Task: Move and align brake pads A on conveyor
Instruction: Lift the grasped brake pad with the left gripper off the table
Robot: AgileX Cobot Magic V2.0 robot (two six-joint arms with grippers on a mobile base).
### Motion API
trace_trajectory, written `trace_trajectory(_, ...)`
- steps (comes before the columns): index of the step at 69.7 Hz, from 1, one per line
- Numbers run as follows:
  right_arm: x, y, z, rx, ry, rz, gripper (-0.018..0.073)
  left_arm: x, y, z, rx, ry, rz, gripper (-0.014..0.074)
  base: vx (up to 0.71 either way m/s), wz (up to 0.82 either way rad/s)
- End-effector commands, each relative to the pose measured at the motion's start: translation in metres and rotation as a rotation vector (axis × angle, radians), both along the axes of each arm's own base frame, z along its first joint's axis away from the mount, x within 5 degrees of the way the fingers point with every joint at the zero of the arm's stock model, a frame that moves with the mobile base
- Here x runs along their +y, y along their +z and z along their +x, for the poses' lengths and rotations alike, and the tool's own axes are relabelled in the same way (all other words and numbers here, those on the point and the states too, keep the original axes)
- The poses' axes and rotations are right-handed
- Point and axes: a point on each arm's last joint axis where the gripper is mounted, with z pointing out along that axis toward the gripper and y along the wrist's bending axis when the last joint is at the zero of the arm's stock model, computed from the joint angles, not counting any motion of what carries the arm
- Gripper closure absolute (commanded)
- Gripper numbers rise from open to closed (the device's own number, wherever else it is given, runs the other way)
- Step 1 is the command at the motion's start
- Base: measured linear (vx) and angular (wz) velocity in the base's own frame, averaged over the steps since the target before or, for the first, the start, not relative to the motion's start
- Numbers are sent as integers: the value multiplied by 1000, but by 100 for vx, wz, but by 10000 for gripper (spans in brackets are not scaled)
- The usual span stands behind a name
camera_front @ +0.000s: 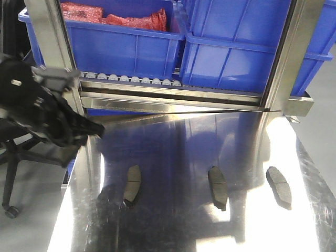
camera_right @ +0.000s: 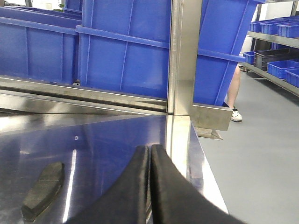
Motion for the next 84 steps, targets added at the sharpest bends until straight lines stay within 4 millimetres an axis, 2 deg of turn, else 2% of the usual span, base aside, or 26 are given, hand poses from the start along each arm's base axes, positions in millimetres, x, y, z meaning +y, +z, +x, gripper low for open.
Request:
trace_trajectory(1,0,5,-1,-79,-5,-7,567,9,46,-25,-189,-10,-43,603,0,0)
trace_trajectory(9,0,5,-1,-79,-5,-7,567,23,59,-55,-269,-18,-31,603,0,0)
trace_trajectory(27,0,5,-1,-79,-5,-7,567,53,69,-134,-444,-20,-78,603,0,0)
trace_trajectory(45,0,5,-1,-79,-5,-7,567,74,72,-192,-582,-15,-128,603,0,0)
trace_trajectory(61,0,5,-1,-78,-5,-7,567,84,65,-218,-645,-13,-144,603,0,0)
trace_trajectory(84,0,6,-1,-79,-5,-7,567,87,64,-219,-657,-11,-105,603,0,0)
